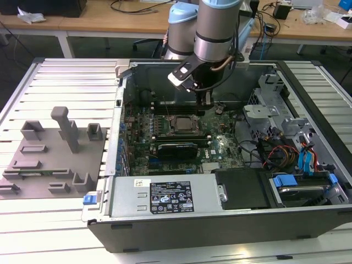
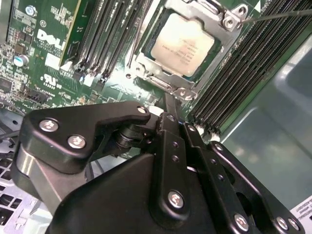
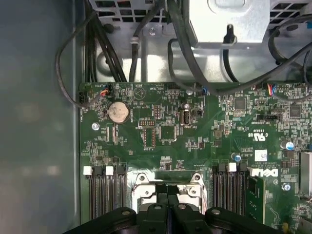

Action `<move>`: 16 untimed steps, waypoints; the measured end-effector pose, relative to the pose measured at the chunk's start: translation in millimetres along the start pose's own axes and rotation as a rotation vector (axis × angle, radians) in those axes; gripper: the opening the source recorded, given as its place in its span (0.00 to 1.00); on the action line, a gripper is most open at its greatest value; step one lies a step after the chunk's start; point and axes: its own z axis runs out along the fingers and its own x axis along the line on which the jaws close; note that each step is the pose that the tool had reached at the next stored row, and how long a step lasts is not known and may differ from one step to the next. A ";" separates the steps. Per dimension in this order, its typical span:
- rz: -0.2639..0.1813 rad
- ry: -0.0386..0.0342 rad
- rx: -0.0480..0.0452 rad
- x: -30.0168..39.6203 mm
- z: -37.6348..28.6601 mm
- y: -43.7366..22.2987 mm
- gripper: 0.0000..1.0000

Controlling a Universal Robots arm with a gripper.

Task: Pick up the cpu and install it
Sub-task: 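Close the cpu cover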

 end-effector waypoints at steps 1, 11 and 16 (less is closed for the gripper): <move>0.000 -0.0001 0.0000 0.0 0.2 -0.6 0.11; 0.000 0.0002 -0.0001 -0.1 3.4 -18.9 0.11; 0.000 0.0002 0.0002 -3.1 6.0 -29.1 0.11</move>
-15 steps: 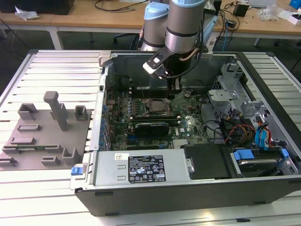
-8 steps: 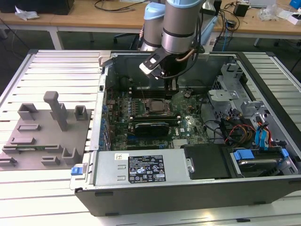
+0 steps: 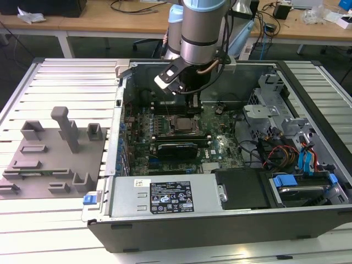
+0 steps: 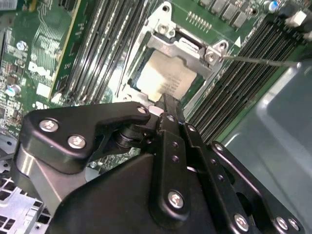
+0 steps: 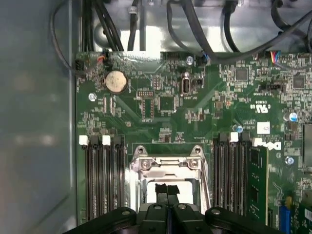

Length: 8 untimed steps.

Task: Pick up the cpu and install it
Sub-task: 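Close the cpu cover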

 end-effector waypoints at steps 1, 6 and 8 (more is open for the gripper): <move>0.000 0.0000 0.0000 -0.7 0.3 -0.6 0.11; 0.000 -0.0001 0.0001 -1.2 0.5 -1.3 0.11; -0.002 0.0000 0.0001 -1.2 0.5 -1.3 0.11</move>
